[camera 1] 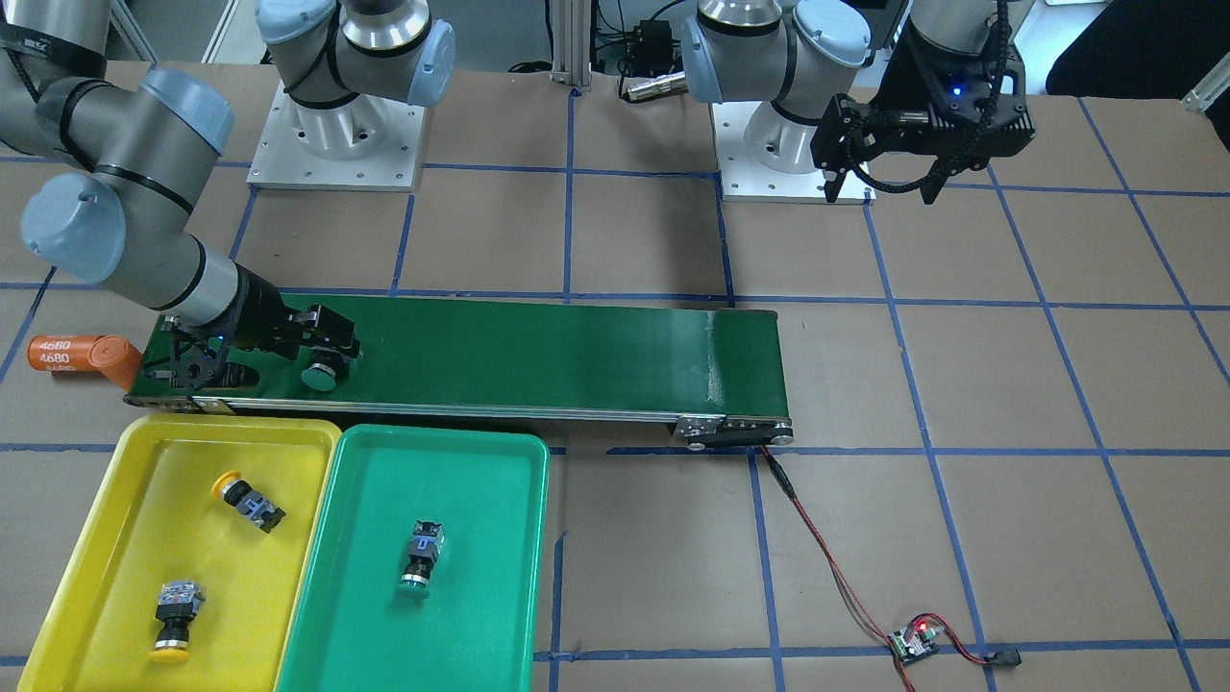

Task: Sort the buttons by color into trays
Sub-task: 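Grasp the green-capped button with the right gripper and lift it, then carry the green-capped button into the green tray and open the right gripper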

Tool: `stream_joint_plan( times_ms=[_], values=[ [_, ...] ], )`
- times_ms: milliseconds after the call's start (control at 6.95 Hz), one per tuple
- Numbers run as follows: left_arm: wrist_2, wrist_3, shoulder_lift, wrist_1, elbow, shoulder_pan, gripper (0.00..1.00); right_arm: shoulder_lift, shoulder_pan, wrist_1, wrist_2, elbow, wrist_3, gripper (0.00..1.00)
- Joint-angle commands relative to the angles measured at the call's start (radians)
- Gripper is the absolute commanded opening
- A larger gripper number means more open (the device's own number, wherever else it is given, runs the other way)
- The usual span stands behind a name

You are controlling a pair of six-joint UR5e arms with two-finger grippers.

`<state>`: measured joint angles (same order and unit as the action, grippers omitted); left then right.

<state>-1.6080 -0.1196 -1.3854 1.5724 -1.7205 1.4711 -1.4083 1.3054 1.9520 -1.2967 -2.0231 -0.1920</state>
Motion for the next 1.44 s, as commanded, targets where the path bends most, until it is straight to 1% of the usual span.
stream_joint_plan(
  times_ms=[0,144,288,432,576,720,864,1008,1296],
  values=[
    [0.002,0.006,-0.003,-0.003,-0.001,0.000,1.00,0.006,0.000,-0.001,-0.009,0.012,0.028,0.00],
    [0.002,0.005,-0.006,-0.012,0.001,0.000,1.00,0.000,0.002,-0.004,-0.074,0.047,0.013,0.00],
    [0.000,0.005,-0.006,-0.015,0.001,0.000,1.00,0.005,0.024,-0.045,-0.132,0.129,0.013,0.00],
    [0.000,0.005,-0.006,-0.017,-0.001,0.000,1.00,0.044,0.050,-0.150,-0.131,0.265,0.022,0.00],
    [0.000,0.005,-0.009,-0.018,-0.001,0.000,1.00,0.151,0.052,-0.169,-0.130,0.393,0.014,0.00],
    [0.000,0.002,-0.014,-0.032,0.001,0.000,1.00,0.242,0.079,-0.165,-0.086,0.487,0.044,0.00],
    [0.000,0.000,-0.014,-0.034,-0.001,0.000,1.00,0.300,0.151,-0.166,-0.047,0.564,0.180,0.00],
    [-0.001,-0.002,-0.014,-0.034,0.001,0.000,1.00,0.340,0.222,-0.157,-0.035,0.570,0.309,0.00],
    [-0.001,-0.009,-0.017,-0.035,-0.001,0.000,1.00,0.373,0.227,-0.110,-0.050,0.566,0.339,0.99]
  ],
)
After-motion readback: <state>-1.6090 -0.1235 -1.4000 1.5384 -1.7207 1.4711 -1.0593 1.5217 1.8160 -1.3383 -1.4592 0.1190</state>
